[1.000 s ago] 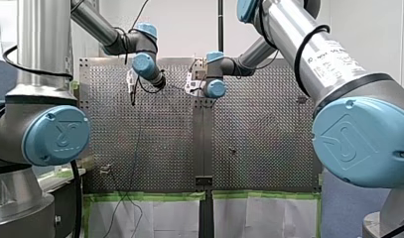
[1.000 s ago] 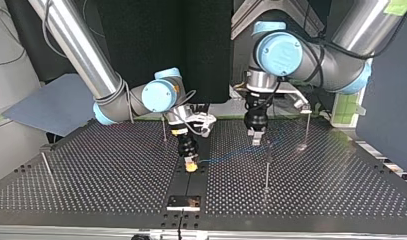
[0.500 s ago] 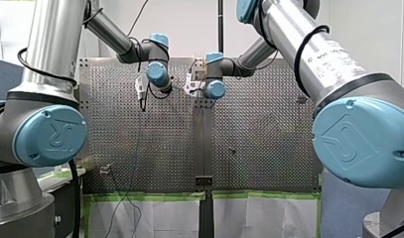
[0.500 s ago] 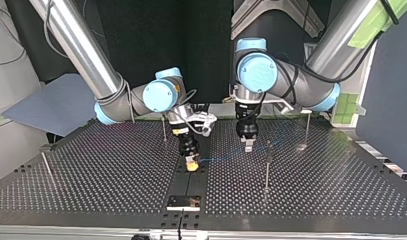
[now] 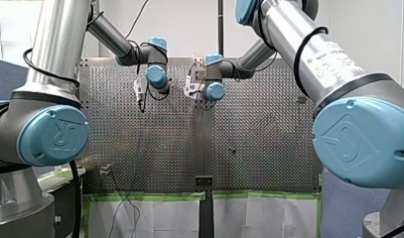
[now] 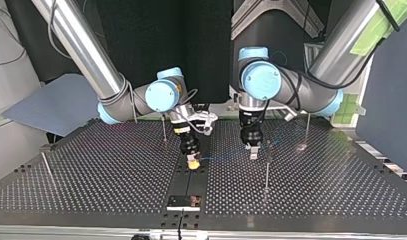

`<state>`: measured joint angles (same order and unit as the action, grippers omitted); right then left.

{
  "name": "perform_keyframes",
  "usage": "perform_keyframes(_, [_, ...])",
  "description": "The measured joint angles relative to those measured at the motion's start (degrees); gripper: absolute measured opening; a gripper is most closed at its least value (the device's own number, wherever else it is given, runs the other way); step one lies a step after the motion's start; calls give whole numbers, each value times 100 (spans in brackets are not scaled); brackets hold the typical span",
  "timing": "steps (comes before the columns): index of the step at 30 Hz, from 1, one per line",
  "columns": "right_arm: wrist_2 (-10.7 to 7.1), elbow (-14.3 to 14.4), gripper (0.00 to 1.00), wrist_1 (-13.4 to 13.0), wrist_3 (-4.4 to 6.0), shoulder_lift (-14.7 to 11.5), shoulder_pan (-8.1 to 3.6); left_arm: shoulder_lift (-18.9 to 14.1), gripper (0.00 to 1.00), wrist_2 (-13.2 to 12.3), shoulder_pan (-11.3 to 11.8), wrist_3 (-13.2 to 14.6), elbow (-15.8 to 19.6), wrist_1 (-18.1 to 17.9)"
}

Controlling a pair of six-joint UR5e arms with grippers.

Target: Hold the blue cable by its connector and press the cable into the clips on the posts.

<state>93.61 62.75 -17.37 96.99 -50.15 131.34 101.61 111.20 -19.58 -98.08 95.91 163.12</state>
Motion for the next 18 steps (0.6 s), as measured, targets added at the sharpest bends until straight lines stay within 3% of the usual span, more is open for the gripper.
perform_keyframes(9, [0, -3, 0, 4, -2, 14, -5, 2, 100, -27, 28, -8, -274, -25])
perform_keyframes(18, [0, -3, 0, 5, 5, 17, -3, 0, 100, -9, 73, -6, -319, -69])
